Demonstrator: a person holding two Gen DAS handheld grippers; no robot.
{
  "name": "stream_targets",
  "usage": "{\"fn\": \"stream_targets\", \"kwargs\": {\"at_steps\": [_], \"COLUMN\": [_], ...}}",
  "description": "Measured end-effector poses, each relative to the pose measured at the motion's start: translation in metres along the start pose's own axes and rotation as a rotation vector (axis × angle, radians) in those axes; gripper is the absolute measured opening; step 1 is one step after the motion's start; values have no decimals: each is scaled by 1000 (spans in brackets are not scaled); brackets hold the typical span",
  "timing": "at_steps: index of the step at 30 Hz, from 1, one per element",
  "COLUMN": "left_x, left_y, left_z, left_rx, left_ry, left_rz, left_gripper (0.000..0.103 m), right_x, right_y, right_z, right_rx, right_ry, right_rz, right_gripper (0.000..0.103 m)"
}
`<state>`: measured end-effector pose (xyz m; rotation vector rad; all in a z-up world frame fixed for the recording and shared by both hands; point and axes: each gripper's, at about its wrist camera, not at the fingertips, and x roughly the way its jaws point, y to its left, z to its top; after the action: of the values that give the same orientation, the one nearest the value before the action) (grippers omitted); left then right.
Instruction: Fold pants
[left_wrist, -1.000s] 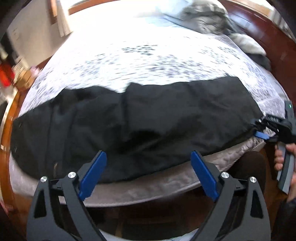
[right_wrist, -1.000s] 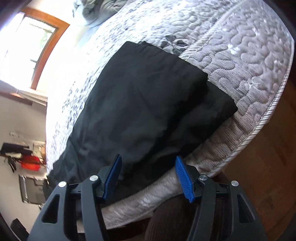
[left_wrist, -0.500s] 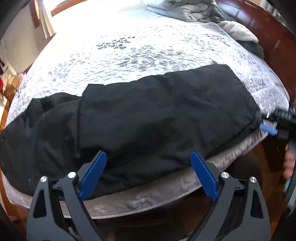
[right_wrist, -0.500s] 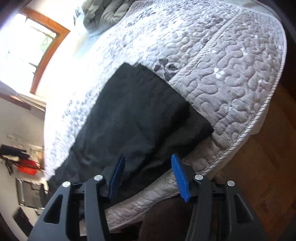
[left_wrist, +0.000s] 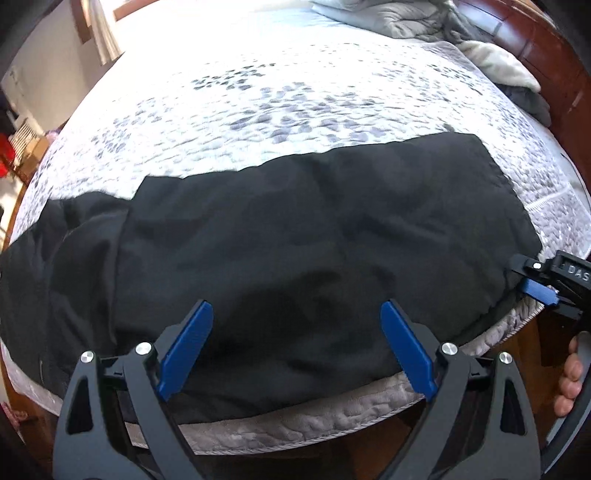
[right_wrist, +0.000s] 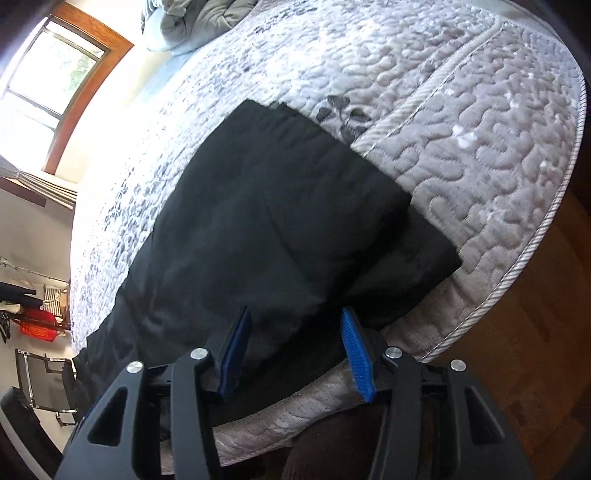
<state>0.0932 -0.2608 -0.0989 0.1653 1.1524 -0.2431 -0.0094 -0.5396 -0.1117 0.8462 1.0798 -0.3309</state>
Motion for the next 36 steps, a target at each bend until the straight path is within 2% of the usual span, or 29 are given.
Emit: {"fn": "stream_targets", "kwargs": {"at_steps": [2, 5, 7, 8, 10, 11, 14, 17, 23, 25, 28, 31, 36], "left_x": [3, 5, 4, 3, 2, 2, 3, 4, 11, 13, 14, 13, 12], "left_y": [7, 8, 4, 3, 0, 0, -1, -3, -15, -19, -24, -22, -8], "left_z": [-2, -3, -4, -4, -5, -6, -7, -8, -8, -8, -8, -9, -9], "left_rx": [-33, -31, -8, -1, 15, 18, 18, 27, 53, 59, 73, 61, -7], "left_ry": [8, 18, 13, 12, 7, 6, 15, 18, 17, 19, 17, 18, 26], "left_rz": [-11, -11, -5, -5, -5, -3, -5, -5, 9, 8, 5, 2, -6], "left_gripper": [92, 92, 92, 92, 92, 92, 92, 92, 92, 92, 92, 92, 92], "right_x": [1, 4, 3, 2, -5, -10, -34, -44, -15, -11, -20, -32, -51], "right_y": [-5, -7, -3, -1, 3, 5, 9, 7, -20, -12, 9, 17, 0], "right_z": [3, 7, 9, 10, 8, 6, -1, -7, -12, -14, -17, -23, -22], "right_rx": [26, 17, -25, -45, -77, -88, -112, -123, -68, -125, -219, -257, -177], "right_ry": [-4, -16, -33, -42, -65, -76, -121, -120, -39, -36, -74, -100, -94], "right_rz": [12, 1, -31, -54, -50, -36, -5, -5, -43, -102, -244, -295, -218], "right_gripper": [49, 41, 26, 15, 5, 4, 4, 4, 4, 7, 26, 27, 29]}}
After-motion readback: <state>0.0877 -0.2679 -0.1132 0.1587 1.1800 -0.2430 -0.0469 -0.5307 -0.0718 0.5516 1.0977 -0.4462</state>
